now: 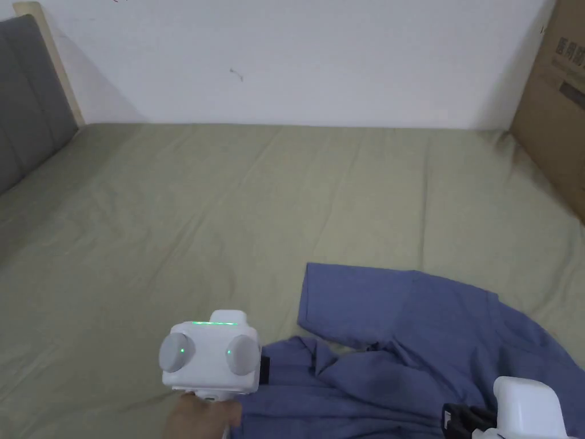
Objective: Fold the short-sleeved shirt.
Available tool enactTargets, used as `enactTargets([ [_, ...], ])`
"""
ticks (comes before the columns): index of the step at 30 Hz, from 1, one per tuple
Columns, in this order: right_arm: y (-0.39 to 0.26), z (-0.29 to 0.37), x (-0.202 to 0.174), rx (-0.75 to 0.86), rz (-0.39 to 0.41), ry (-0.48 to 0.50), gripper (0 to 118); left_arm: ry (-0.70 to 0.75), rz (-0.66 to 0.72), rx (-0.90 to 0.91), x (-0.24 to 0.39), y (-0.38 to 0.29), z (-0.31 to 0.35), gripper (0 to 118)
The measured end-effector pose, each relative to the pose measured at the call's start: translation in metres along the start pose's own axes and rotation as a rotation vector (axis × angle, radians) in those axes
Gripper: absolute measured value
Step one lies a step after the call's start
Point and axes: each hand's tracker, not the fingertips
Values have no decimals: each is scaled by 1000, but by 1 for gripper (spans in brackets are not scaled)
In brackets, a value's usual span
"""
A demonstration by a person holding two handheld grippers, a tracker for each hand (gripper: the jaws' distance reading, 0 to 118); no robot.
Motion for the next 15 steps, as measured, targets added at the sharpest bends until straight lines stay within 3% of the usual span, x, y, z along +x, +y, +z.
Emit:
enactTargets([
  [1, -1, 0, 1, -2, -1, -1, 0, 0, -1, 12, 2, 0, 1, 32],
  [2, -2, 1, 3, -3, -1, -2, 0, 8, -5, 12, 1, 0, 3, 8],
  [3, -3, 1, 4, -6, -2, -3, 0, 6, -4, 10, 1, 1, 5, 4],
  [10, 23, -6, 24, 6, -18, 40, 0, -157, 55, 96, -17, -1, 49, 3],
  [13, 56, -27, 31, 6, 32, 50, 0, -150, 12, 159, -19, -4, 74, 3],
  [14, 70, -35, 33, -2, 30, 48, 5, -162, 2, 167, -19, -5, 80, 3],
  [15, 88, -46, 37, -18, 26, 53, 22, -177, 2, 169, -20, -5, 83, 3],
])
